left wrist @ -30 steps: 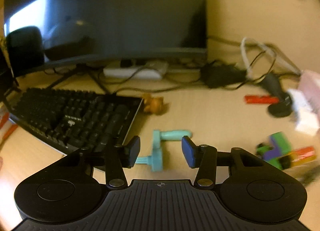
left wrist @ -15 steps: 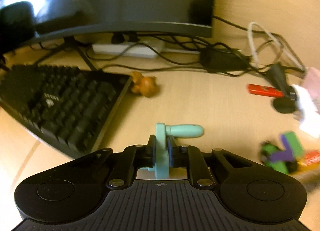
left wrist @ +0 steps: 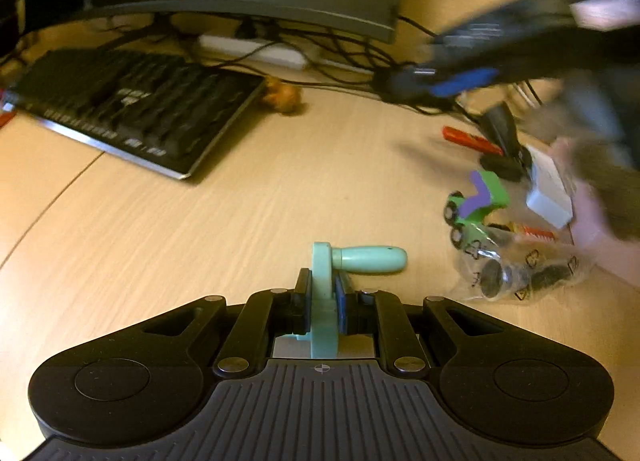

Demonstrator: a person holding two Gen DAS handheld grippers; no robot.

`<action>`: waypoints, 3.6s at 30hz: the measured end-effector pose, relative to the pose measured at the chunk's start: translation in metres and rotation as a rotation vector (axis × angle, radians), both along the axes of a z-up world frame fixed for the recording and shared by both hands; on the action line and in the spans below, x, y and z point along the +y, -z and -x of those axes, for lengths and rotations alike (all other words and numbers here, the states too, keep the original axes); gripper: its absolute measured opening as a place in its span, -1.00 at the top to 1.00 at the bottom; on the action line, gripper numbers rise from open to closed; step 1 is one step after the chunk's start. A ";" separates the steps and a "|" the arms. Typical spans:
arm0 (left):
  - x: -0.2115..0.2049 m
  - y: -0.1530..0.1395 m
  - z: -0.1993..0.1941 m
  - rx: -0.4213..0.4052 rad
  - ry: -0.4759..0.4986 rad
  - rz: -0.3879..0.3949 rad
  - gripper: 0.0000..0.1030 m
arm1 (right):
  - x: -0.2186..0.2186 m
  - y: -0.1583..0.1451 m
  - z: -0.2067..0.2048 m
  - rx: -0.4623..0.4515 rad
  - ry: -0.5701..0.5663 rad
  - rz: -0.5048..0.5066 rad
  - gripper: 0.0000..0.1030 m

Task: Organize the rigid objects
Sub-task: 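Grasp the mint-green toy piece with the left tool while the right tool grasps the brown toy dog, then carry both toys over the pink box and open both tools to drop them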

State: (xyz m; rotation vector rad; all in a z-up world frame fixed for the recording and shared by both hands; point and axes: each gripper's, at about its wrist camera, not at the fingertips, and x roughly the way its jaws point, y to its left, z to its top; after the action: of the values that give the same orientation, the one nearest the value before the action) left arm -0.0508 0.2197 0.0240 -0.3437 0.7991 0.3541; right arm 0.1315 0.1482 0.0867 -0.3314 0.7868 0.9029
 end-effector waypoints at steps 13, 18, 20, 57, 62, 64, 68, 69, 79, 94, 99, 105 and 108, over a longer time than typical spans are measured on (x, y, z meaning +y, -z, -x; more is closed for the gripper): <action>0.015 0.003 0.022 -0.039 -0.059 0.049 0.72 | 0.147 0.061 -0.010 -0.192 -0.223 0.169 0.02; 0.012 0.002 0.019 -0.028 -0.039 0.030 0.72 | 0.144 0.064 -0.018 -0.153 -0.205 0.214 0.52; 0.012 0.002 0.016 -0.022 -0.028 0.024 0.71 | 0.132 0.063 -0.019 -0.122 -0.166 0.208 0.52; -0.010 0.008 -0.016 -0.034 0.132 0.001 0.71 | -0.022 0.036 -0.014 0.104 0.097 0.094 -0.01; -0.023 0.009 -0.013 -0.032 0.197 -0.086 0.72 | -0.082 -0.017 0.011 0.035 0.207 -0.007 -0.01; -0.029 0.007 -0.010 -0.024 0.236 -0.078 0.72 | -0.114 -0.028 0.032 0.010 0.247 -0.001 -0.01; -0.052 -0.008 0.007 -0.001 0.377 -0.077 0.72 | -0.168 -0.031 0.077 -0.056 0.302 0.074 -0.01; -0.057 -0.013 0.012 0.003 0.404 -0.049 0.72 | -0.183 -0.029 0.089 -0.058 0.329 0.087 -0.01; -0.148 -0.077 -0.025 -0.040 0.768 0.075 0.72 | -0.295 -0.010 0.162 -0.002 0.598 0.046 -0.01; -0.218 -0.160 -0.183 -0.356 0.693 0.068 0.66 | -0.342 -0.013 0.206 -0.088 0.773 0.002 -0.01; -0.209 -0.129 -0.145 -0.292 0.713 0.047 0.66 | -0.346 -0.012 0.200 -0.082 0.772 0.019 -0.01; -0.180 -0.073 -0.082 -0.084 0.654 0.119 0.66 | -0.339 -0.020 0.158 -0.135 0.735 0.028 -0.01; -0.171 -0.064 -0.058 -0.027 0.636 0.086 0.66 | -0.328 -0.043 0.125 -0.241 0.710 -0.037 -0.01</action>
State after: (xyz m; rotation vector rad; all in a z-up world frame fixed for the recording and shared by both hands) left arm 0.0071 0.0484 0.0881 -0.1589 0.8539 -0.2797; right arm 0.0069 -0.1797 0.1292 -0.1050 0.5965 0.2035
